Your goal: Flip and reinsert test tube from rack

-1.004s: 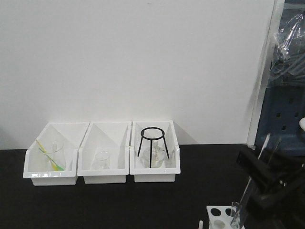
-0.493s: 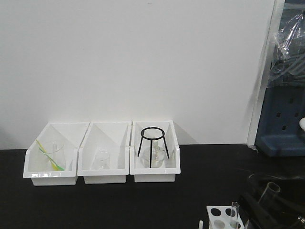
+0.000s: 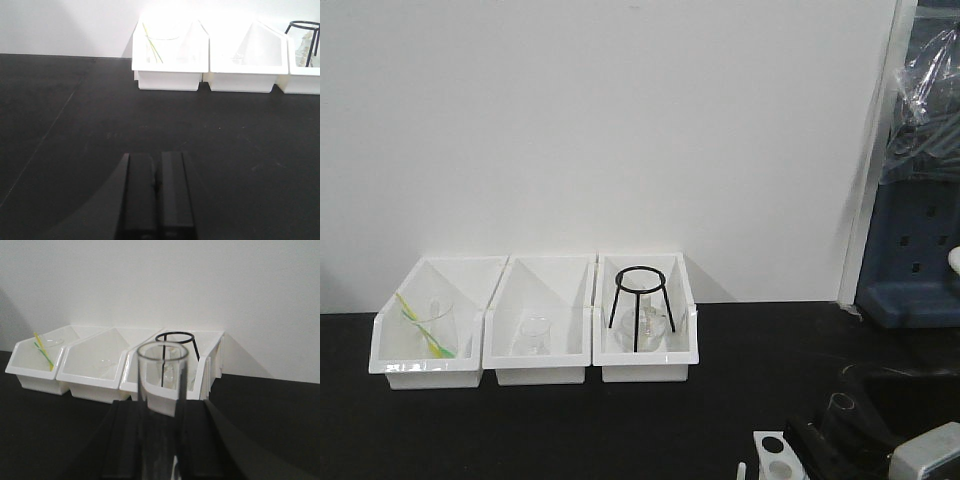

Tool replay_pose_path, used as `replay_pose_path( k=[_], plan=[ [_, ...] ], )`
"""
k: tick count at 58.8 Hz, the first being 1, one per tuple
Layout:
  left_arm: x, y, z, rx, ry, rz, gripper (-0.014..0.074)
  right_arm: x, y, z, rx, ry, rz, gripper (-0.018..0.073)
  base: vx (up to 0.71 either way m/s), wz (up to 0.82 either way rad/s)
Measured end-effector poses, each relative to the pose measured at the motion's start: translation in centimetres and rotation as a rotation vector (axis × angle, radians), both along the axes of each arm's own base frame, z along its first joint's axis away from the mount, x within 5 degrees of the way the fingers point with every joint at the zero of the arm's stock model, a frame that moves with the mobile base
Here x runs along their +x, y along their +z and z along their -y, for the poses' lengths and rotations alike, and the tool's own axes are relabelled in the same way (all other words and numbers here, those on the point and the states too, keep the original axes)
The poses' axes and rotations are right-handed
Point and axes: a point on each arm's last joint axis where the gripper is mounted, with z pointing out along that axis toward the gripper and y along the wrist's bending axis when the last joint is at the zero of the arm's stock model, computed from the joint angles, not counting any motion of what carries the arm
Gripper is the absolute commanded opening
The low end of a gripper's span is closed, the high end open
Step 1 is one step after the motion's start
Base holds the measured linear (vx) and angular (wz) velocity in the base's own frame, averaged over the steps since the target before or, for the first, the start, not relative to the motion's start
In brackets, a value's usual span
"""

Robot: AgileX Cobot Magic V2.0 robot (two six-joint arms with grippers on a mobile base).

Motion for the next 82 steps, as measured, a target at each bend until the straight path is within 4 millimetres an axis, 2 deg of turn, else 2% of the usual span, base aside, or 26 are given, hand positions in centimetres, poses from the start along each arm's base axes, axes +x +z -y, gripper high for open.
replay_pose_path(
  k=[21,35,47,59,71,82],
  plan=[
    [0.0,0.0,0.0,0.0,0.0,0.0,-0.0006,1.0,-3.1,-0.4,-0.052,0.014,-0.079,-0.0009,0.0,0.0],
    [0.0,0.0,0.0,0.0,0.0,0.0,-0.0006,1.4,-4.2,-0.6,-0.056,0.021,-0.104,-0.0009,0.0,0.0],
    [0.0,0.0,0.0,0.0,0.0,0.0,-0.0006,1.4,-4.3,-0.7,-0.061,0.026,-0.104,0.0019,0.0,0.0],
    [0.0,0.0,0.0,0.0,0.0,0.0,-0.0006,1.4,-4.3,-0.7,-0.062,0.027,-0.104,0.0156,0.0,0.0],
    [0.0,0.0,0.0,0.0,0.0,0.0,-0.0006,1.4,-4.3,-0.7,-0.062,0.028,-0.103,0.037,0.0,0.0],
    [0.0,0.0,0.0,0.0,0.0,0.0,-0.0006,1.4,-4.3,-0.8,-0.067,0.045,-0.098,0.0454,0.0,0.0]
  ],
)
